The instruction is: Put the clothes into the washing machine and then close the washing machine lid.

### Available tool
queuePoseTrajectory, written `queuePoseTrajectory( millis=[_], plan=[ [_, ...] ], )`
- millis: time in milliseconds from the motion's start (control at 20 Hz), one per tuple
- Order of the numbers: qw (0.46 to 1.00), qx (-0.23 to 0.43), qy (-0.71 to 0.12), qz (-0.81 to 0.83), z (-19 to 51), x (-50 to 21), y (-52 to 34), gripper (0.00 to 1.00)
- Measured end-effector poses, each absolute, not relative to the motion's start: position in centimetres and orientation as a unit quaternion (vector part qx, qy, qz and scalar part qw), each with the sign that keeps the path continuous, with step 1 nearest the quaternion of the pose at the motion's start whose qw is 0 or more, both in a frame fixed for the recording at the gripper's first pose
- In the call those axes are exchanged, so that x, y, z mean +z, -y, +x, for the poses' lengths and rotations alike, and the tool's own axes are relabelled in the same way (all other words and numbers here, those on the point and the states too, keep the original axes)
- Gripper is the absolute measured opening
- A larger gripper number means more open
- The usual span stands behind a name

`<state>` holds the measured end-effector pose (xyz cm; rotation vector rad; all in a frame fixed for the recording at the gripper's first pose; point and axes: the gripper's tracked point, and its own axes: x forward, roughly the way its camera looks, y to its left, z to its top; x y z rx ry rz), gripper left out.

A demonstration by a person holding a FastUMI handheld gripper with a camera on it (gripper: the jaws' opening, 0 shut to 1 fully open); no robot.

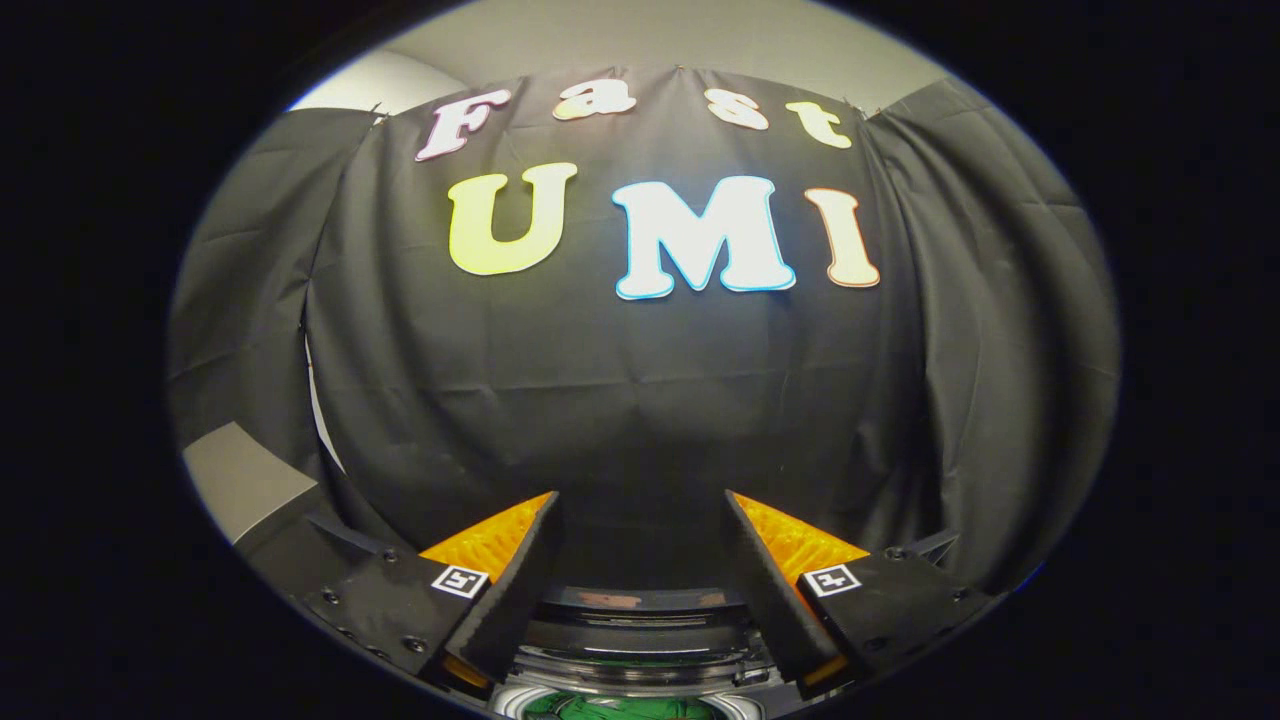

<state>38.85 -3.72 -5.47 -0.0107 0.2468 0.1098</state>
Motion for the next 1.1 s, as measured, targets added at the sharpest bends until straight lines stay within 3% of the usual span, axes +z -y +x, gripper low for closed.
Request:
queuePoseTrajectory(
  millis=[1100],
  plan=[
    [0.994, 0.043, -0.101, -0.007, 27.5, -7.1, 4.5, 0.98]
  ],
)
